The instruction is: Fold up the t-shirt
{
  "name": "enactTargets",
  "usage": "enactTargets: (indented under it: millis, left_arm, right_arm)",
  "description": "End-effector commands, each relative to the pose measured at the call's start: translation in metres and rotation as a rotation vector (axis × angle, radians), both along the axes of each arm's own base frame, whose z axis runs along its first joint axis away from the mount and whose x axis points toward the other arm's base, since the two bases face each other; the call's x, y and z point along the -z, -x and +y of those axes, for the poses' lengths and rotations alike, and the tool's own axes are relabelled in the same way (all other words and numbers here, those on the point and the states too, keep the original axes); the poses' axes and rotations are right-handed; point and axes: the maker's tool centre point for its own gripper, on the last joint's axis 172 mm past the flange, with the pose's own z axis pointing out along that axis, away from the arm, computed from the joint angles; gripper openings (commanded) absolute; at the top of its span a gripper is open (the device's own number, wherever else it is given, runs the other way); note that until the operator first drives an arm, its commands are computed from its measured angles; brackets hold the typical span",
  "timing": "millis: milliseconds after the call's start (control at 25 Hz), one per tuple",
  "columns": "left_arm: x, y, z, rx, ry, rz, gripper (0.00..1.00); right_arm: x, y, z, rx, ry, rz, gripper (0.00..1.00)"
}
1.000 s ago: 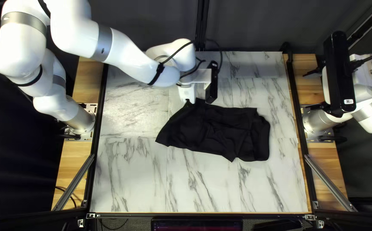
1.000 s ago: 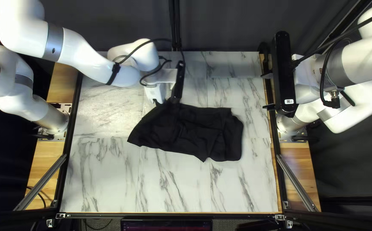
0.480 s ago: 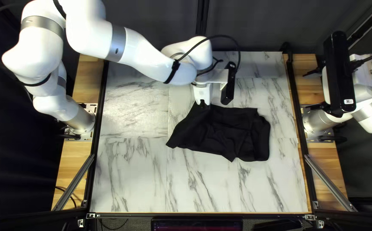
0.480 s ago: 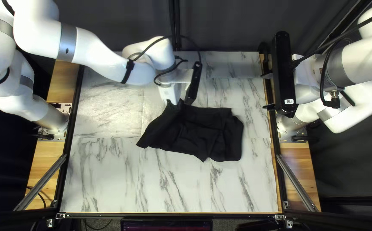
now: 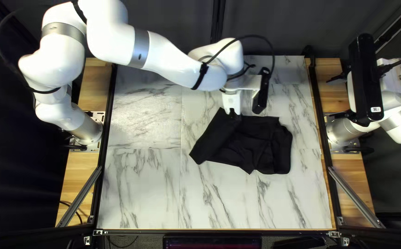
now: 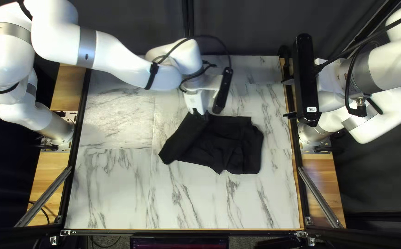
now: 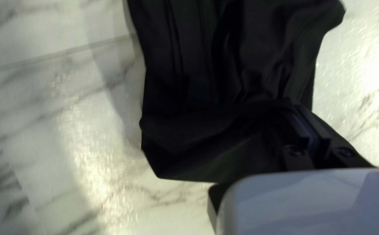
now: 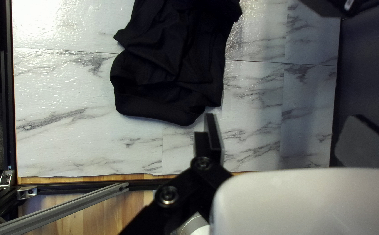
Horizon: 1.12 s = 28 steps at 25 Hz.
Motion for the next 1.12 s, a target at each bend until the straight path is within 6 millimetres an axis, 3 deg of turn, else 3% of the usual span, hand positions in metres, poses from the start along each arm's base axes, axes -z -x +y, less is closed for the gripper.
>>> enactTargets:
  millis: [40,520,560,600,640,680,800,920,1080,1120]
  left_arm:
    - [0.007,-0.011,0.004,-0.005,0.026,-0.034,0.23]
    - [0.008,-0.041,-0.009,0.032,0.086,-0.225,0.17]
    - [0.010,-0.044,-0.009,0.037,0.084,-0.234,0.22]
    - [0.012,-0.045,-0.008,0.038,0.085,-0.238,0.37]
    - [0.016,-0.048,-0.006,0.039,0.088,-0.240,0.92]
    - [0.021,-0.049,-0.004,0.041,0.091,-0.236,1.00]
    - [0.022,-0.044,-0.001,0.046,0.082,-0.222,1.00]
    - [0.008,-0.020,0.001,0.057,0.045,-0.208,1.00]
    - [-0.032,0.034,0.005,0.090,-0.045,-0.200,1.00]
    - [-0.035,0.038,0.006,0.096,-0.058,-0.199,1.00]
  right_arm:
    - [0.000,0.000,0.000,0.000,0.000,0.000,1.00]
    - [0.000,0.000,0.000,0.000,0.000,0.000,1.00]
    - [0.000,0.000,0.000,0.000,0.000,0.000,1.00]
    - [0.000,0.000,0.000,0.000,0.000,0.000,1.00]
    - [0.000,0.000,0.000,0.000,0.000,0.000,1.00]
    - [0.000,0.000,0.000,0.000,0.000,0.000,1.00]
    - [0.000,0.000,0.000,0.000,0.000,0.000,1.00]
    - [0.000,0.000,0.000,0.000,0.000,0.000,1.00]
    - [0.000,0.000,0.000,0.000,0.000,0.000,1.00]
    - [0.000,0.000,0.000,0.000,0.000,0.000,1.00]
